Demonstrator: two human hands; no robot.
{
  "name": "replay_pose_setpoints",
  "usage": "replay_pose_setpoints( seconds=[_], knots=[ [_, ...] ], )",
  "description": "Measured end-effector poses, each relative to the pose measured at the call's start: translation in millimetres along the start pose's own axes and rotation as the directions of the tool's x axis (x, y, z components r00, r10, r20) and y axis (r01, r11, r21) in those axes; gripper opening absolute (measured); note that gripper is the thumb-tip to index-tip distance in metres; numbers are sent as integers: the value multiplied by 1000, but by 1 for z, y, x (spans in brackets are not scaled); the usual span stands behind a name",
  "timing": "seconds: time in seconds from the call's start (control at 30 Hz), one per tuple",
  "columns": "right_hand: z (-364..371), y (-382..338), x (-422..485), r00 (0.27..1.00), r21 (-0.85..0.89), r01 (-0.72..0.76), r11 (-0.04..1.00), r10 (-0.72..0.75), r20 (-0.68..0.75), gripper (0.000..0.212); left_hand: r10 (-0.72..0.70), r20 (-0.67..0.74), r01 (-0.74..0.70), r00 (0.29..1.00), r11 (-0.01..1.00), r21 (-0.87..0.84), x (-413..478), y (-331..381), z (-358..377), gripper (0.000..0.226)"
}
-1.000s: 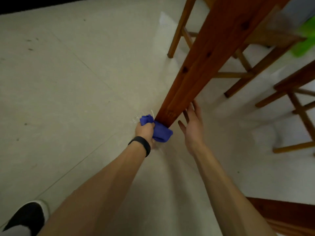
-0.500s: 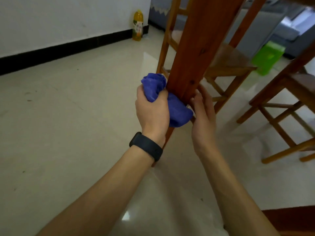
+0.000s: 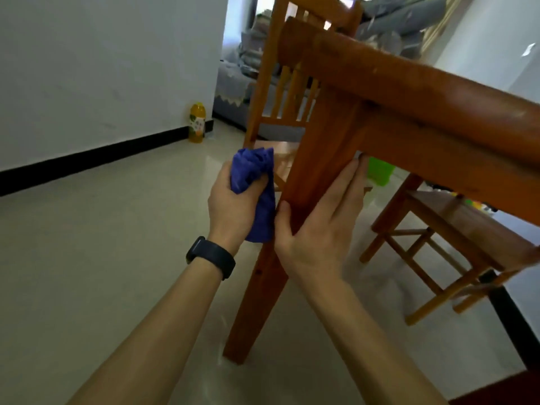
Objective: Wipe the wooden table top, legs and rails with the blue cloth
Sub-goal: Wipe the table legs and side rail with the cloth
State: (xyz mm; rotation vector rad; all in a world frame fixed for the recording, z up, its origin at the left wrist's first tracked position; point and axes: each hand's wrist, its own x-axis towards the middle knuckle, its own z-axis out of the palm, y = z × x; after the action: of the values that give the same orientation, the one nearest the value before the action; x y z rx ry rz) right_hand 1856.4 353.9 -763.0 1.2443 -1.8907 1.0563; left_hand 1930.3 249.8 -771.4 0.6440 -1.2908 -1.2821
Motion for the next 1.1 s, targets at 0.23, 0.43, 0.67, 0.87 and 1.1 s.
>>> replay_pose_setpoints(
  seconds=[0.23, 0.43, 0.67, 0.87, 1.1],
  knots=[
    [9, 4, -10, 993, 237, -62, 969, 35, 114, 98, -120, 411, 146, 904, 989, -31, -3, -26, -13, 14],
    [30, -1, -24, 984, 261, -167, 951, 143, 106, 87, -184, 525, 112, 831, 980, 166, 11, -34, -18, 19],
    [34, -1, -27, 989, 248, -146, 958, 137, 54, 82, 222, 470, -129, 854, 966, -223, 24, 32, 0, 42],
    [28, 2, -32, 964, 216, -241, 946, 207, 169, 83, 155, 500, -151, 852, 987, -50, 32, -5, -4, 42],
    [11, -5, -30, 933, 243, -281, 928, 205, 296, 86, 7, 474, -41, 880, 997, 61, 35, -5, -33, 44]
  ],
)
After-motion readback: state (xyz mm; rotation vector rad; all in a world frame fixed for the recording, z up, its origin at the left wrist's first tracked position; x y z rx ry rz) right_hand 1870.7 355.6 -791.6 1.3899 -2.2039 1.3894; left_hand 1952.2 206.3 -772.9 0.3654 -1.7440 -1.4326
